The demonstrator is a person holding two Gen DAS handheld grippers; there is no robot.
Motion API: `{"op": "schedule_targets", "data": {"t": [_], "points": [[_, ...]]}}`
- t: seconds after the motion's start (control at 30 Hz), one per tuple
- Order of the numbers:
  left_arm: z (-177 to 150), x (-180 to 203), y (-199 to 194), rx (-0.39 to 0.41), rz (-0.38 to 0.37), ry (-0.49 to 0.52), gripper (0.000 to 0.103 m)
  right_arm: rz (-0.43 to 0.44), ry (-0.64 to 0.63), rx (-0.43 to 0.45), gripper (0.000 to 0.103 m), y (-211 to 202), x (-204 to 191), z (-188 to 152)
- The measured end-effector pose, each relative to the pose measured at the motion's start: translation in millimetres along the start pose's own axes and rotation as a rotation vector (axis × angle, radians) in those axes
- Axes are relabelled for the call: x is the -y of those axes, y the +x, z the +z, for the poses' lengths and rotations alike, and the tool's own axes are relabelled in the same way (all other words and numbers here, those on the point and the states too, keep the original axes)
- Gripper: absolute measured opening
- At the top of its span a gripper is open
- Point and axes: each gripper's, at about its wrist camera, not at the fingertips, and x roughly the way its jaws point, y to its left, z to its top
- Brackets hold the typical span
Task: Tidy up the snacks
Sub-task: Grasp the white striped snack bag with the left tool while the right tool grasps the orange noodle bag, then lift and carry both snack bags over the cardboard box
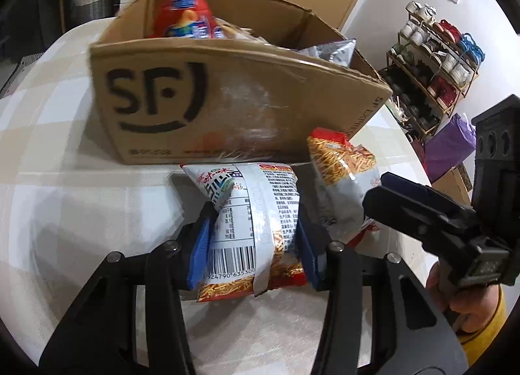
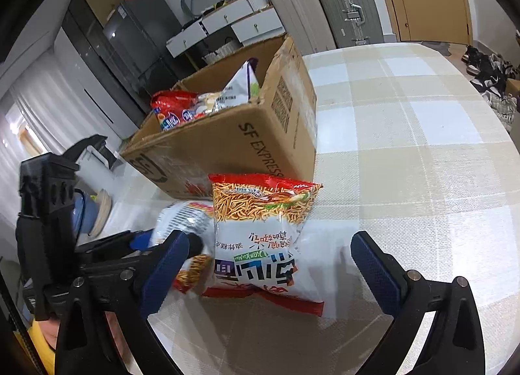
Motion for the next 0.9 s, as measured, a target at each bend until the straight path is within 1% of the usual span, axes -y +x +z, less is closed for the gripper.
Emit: {"op": "schedule_targets", "data": {"t": [0.03,0.13,0.17,0.3,0.37,0.4,0.43,0.47,0.5,0.53,0.57,0.63,0.67,0.73,0.8,0.9], "points": [[3.0,-1.5,0.1,0.003,0.0,-0.005,0.043,-0.004,-0.006,-0.003,0.102,1.8,-1.9,1.0],[-5.9,-9.0,-9.9,0.014,-0.006,-0.017,0.043,-0.022,-0.03,-0.012,0.102,8.0,-8.2,4.5],[-3.3,-10.3,-12.3,0.023,-0.003,-0.022,0.043,-0.03,-0.036,-0.016,0.102,10.7,-9.8,5.5],[-15.6,-21.9,-38.5,0.048,-0.01,-0.032,0.043,-0.063,-0.055,-0.038,0.101,22.8,-16.0,7.1],[-16.3,-24.5,-49.2,0.063,-0.01,-0.028,0.043,-0.079,-0.061,-0.049,0.093,26.6,-19.0,5.9],[-17.3,-26.0,-55.6,0.069,-0.01,-0.028,0.043,-0.083,-0.066,-0.053,0.083,28.0,-20.8,5.2],[-16.5,-25.8,-60.7,0.076,-0.009,-0.029,0.043,-0.089,-0.074,-0.057,0.076,29.5,-22.4,4.6],[-15.6,-26.8,-64.6,0.082,-0.01,-0.032,0.043,-0.099,-0.087,-0.066,0.074,31.4,-24.4,3.7],[-26.1,-35.3,-76.9,0.087,-0.012,-0.036,0.043,-0.107,-0.098,-0.076,0.067,33.1,-26.3,2.6],[-27.5,-31.5,-81.6,0.092,-0.012,-0.038,0.043,-0.107,-0.104,-0.083,0.057,34.5,-28.1,1.4],[-27.6,-31.5,-86.4,0.098,-0.011,-0.039,0.043,-0.114,-0.113,-0.088,0.057,34.9,-29.9,0.0],[-42.9,-41.8,-106.9,0.109,-0.007,-0.041,0.043,-0.098,-0.124,-0.09,0.053,33.3,-32.9,-3.1],[-41.9,-41.3,-111.1,0.117,-0.004,-0.043,0.043,-0.088,-0.13,-0.094,0.053,32.4,-34.6,-4.5],[-50.0,-45.1,-126.3,0.126,-0.005,-0.045,0.043,-0.089,-0.139,-0.086,0.052,28.5,-37.2,-8.2],[-60.5,-56.5,-141.6,0.139,-0.005,-0.046,0.043,-0.071,-0.129,-0.08,0.052,22.3,-38.4,-12.0],[-69.5,-60.7,-161.7,0.163,-0.006,-0.046,0.043,-0.041,-0.106,-0.052,0.052,7.3,-41.8,-18.4]]}}
